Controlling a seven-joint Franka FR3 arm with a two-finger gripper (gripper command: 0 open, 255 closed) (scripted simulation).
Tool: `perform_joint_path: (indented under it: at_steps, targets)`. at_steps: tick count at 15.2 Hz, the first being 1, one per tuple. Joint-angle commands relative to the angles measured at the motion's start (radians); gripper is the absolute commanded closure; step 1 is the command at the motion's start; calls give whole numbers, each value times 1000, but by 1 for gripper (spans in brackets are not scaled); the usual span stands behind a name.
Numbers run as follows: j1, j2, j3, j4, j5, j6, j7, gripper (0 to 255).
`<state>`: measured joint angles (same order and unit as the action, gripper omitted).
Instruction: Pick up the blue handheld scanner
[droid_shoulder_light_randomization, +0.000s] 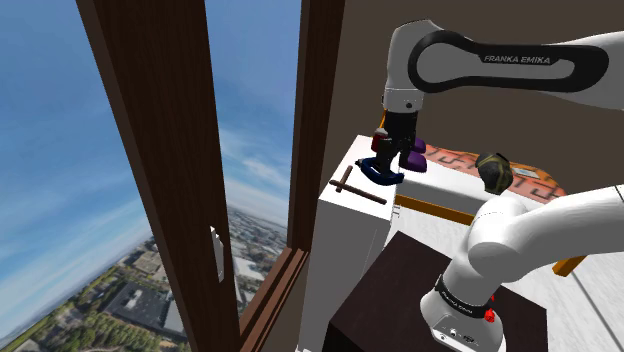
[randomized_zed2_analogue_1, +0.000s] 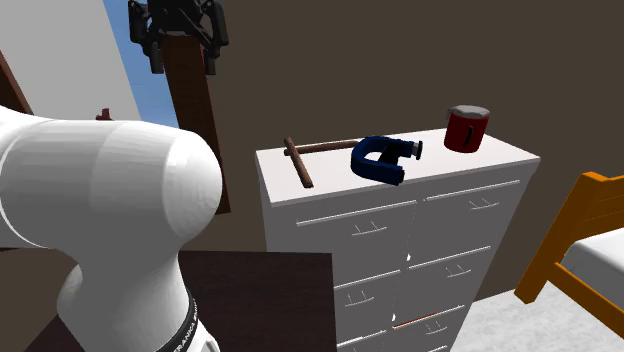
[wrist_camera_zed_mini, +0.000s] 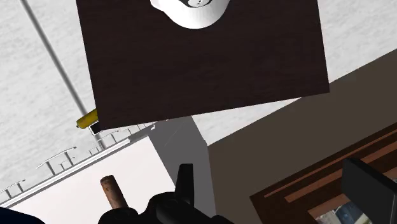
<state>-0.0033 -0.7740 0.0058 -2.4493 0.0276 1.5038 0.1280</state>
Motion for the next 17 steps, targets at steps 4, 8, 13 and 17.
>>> perform_joint_path:
  at_steps: [4,8,13,17]
  targets:
    - [-30,35,-51,-24,-44,75,-47,0]
    - [-69,99,-120,-39,-95,178,-108,0]
    - [-111,207,-208,-30,-143,308,-181,0]
    - [-137,311,-277,-1,-162,409,-242,0]
